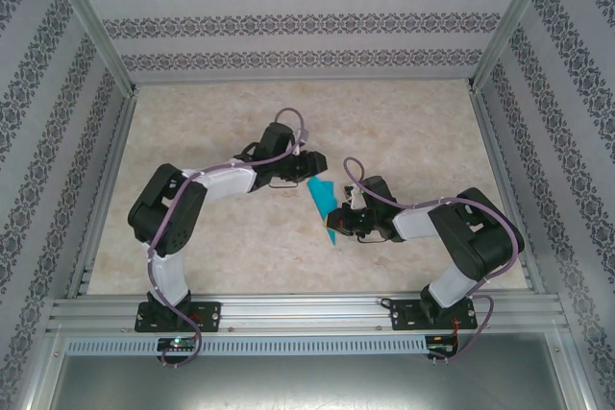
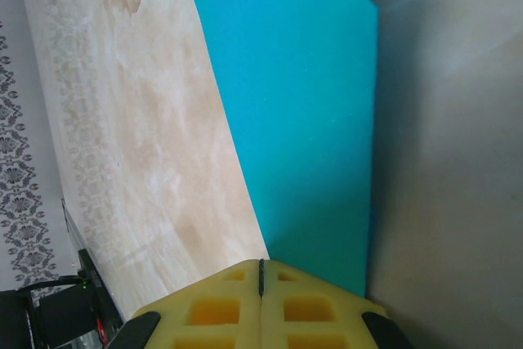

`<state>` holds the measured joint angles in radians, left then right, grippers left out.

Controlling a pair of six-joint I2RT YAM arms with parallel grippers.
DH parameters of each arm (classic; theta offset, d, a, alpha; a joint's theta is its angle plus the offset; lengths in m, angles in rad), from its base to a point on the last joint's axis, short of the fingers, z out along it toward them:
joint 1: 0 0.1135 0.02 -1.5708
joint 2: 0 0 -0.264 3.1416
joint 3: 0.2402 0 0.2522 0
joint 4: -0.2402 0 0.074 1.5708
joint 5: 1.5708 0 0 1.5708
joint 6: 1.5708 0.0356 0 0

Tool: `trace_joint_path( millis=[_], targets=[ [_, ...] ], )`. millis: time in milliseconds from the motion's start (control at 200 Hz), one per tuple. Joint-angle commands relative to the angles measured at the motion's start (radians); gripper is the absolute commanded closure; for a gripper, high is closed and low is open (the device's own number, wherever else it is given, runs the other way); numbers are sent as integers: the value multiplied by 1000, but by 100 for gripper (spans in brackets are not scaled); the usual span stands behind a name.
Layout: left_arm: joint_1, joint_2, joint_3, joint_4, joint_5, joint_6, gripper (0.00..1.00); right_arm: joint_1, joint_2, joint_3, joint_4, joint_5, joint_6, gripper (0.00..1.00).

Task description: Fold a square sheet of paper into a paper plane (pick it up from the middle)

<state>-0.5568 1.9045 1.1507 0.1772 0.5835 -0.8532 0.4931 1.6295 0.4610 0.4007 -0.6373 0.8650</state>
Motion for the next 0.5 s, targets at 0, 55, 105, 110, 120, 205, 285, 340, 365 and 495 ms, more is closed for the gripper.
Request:
trace_joint_path(
  millis=[0, 55, 105, 110, 120, 205, 285, 340, 365, 495],
  targets=[
    [-34, 75, 20, 50, 56, -27, 60, -1, 22, -39, -154, 59, -27, 99],
    [-38, 101, 18, 67, 53, -37, 60, -1, 22, -37, -153, 58, -27, 99],
    [-38, 123, 16, 89, 61, -46, 60, -1, 21, -34, -153, 56, -28, 99],
    [-38, 125, 17, 89, 61, -46, 60, -1, 21, -35, -154, 56, -28, 99],
    [-38, 129, 18, 90, 60, -46, 60, -1, 21, -35, -153, 55, -28, 99],
    [-38, 159, 26, 73, 40, -35, 60, -1, 13, -33, -150, 51, -25, 99],
    [-39, 177, 27, 24, -6, -22, 61, -1, -13, -30, -145, 40, -15, 98],
    [-38, 180, 18, 5, -20, -21, 61, 2, -46, -20, -148, 36, -5, 96],
    [-39, 179, 14, -10, -26, -22, 61, 4, -63, -11, -154, 38, 0, 96],
    [-39, 170, -22, -22, -42, -17, 63, 18, -138, 48, -174, 39, 25, 94]
  ],
)
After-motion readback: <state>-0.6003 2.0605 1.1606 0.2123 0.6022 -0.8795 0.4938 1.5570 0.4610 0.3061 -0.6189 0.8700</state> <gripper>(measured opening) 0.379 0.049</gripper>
